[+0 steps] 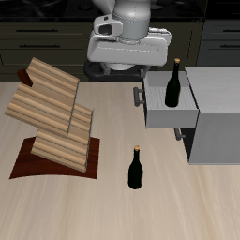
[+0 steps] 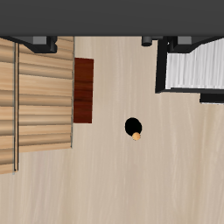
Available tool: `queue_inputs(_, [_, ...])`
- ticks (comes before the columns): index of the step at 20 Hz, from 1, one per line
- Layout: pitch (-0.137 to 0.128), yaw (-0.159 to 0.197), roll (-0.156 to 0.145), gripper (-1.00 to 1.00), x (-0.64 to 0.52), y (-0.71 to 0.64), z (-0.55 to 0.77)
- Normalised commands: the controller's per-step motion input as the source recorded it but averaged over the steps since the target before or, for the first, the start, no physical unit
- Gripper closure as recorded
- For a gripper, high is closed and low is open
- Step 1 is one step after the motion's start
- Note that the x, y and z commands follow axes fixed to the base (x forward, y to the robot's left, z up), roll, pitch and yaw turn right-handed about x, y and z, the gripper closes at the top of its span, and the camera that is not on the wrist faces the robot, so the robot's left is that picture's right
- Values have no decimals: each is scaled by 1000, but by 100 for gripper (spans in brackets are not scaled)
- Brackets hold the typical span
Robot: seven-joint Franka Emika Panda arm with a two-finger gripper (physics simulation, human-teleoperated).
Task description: Place the wine bottle from the table into the top drawer
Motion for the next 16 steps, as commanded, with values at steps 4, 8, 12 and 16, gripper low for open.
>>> queue_inputs(4, [-3,-15,3,-100,287,198,-89])
queue_inputs(8, [-8,-9,4,-100,194,243,-114])
queue_inputs(12, [5,-15,19,-100,101,153,-35])
queue_inputs(16, [-27,15,44,-100,106,145,-107])
